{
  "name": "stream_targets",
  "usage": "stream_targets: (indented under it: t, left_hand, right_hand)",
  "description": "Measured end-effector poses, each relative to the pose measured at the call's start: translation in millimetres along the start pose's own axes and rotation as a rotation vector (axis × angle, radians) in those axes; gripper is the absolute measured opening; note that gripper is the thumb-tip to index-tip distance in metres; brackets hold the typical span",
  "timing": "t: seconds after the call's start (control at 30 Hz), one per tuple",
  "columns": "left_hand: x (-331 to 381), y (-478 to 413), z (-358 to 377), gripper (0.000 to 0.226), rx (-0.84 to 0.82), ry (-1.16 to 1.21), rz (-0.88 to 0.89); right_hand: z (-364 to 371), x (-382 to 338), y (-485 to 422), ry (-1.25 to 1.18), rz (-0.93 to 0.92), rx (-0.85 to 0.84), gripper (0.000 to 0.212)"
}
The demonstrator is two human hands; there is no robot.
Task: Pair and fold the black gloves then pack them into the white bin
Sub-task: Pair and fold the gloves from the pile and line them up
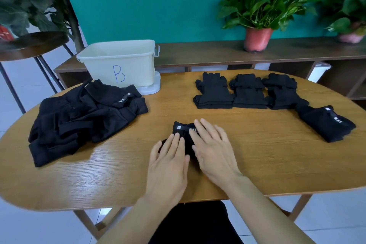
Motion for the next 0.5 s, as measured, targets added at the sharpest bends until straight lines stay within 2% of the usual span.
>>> stream_targets:
  t: [0.1, 0.2, 0.27, 0.37, 0.5]
  left_hand:
    - [-0.4, 2.2, 18.6, 0.057, -0.127, -0.011, -0.104]
    - [0.6, -1.2, 21.8, 0.075, -0.150, -0.010, -0.137]
    - [1.0, -2.6, 22.2, 0.075, -0.217, 0.020, -0.172]
    - [0.0, -7.5, 21.2, 0.056, -0.232, 0.020, -0.177]
    - [-0.3, -15.9, 26.1, 0.053, -0.279, 0.034, -0.059]
  right_hand:
    - [19.1, -0.2, -6.0, -0.023, -0.066, -0.275, 0.076]
    - [24.0, 0.8, -6.9, -0.095, -0.056, -0.359, 0.090]
    - [23.2, 0.8, -6.8, -0.098, -0.039, -0.347, 0.090]
    - [24.3, 1.5, -2.7, -0.106, 0.004, -0.332, 0.084]
    - [26.2, 11.8, 9.2, -0.075, 0.131, -0.307, 0.066]
Point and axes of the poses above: each hand's wrist, its own y-axis away from the middle knuckle, its own z-axis out of the palm, x = y × z, the point moved 6 cm from there along -y, towards the middle knuckle, and after that the axes turned 5 degrees about -x, right-handed, at the moved point
